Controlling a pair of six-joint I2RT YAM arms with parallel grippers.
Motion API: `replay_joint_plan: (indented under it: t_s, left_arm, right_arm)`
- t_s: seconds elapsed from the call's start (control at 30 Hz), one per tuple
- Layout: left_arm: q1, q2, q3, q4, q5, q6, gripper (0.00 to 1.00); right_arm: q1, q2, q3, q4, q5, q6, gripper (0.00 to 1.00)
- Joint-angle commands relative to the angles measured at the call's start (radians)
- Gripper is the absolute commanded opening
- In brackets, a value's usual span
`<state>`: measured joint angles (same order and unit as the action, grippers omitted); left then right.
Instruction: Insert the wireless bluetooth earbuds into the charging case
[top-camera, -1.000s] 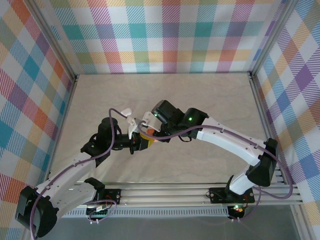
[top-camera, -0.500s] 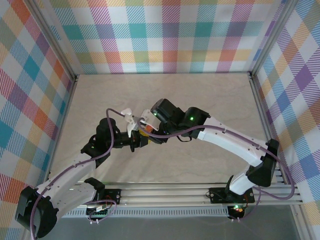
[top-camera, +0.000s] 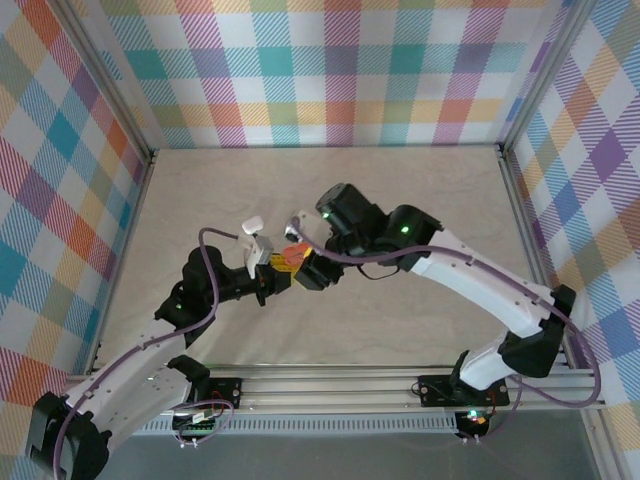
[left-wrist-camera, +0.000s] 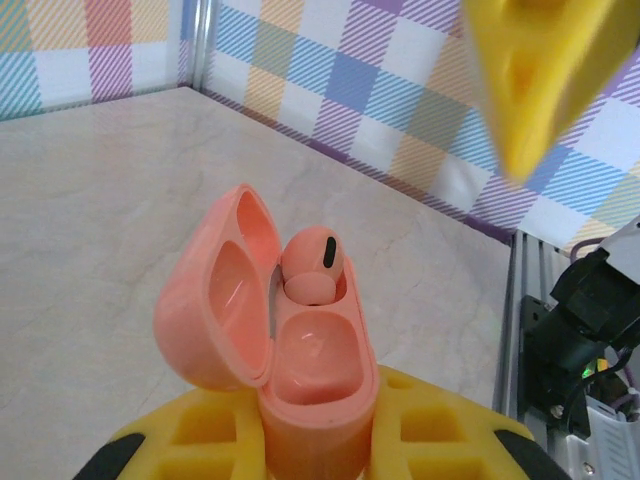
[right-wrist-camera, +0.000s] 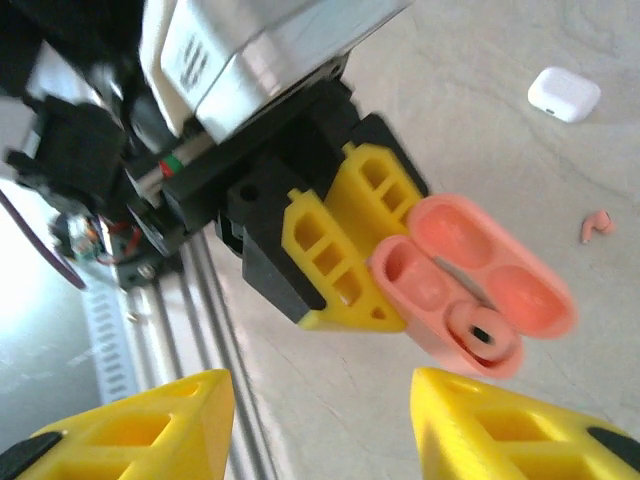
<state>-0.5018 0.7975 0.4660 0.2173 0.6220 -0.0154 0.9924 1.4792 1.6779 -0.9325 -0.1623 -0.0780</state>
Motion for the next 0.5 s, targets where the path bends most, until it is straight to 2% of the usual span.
replay_joint_plan:
  t_s: [0.0, 0.07, 0.2, 0.27, 0.37, 0.47]
  left_arm:
    - [-0.004, -0.045, -0.023, 0.051, -0.034, -0.009, 0.00]
    - [-0.003, -0.065, -0.027, 0.039, -0.035, -0.005, 0.00]
    - [-0.004, -0.096, -0.007, -0.017, -0.044, 0.008, 0.00]
    - [-0.004, -0.113, 0.037, -0.102, -0.079, 0.012, 0.00]
    - [-0.003, -0.142, 0.089, -0.211, -0.121, 0.039, 0.00]
    - [-0.003, -0.178, 0.114, -0.273, -0.154, 0.058, 0.00]
  right_arm:
    - [-0.084, -0.048, 0.043, 0.058, -0.150, 0.132, 0.50]
    - [-0.144, -0.041, 0.046, 0.070, -0.163, 0.186, 0.51]
    - [-0.252, 0.035, 0.050, 0.033, -0.072, 0.289, 0.54]
    - [-0.302, 0.107, 0.070, 0.008, -0.128, 0.355, 0.51]
    - [-0.328, 0.192, 0.071, 0.052, -0.192, 0.419, 0.49]
    - [-0.328, 0.281, 0.073, 0.094, -0.116, 0.429, 0.48]
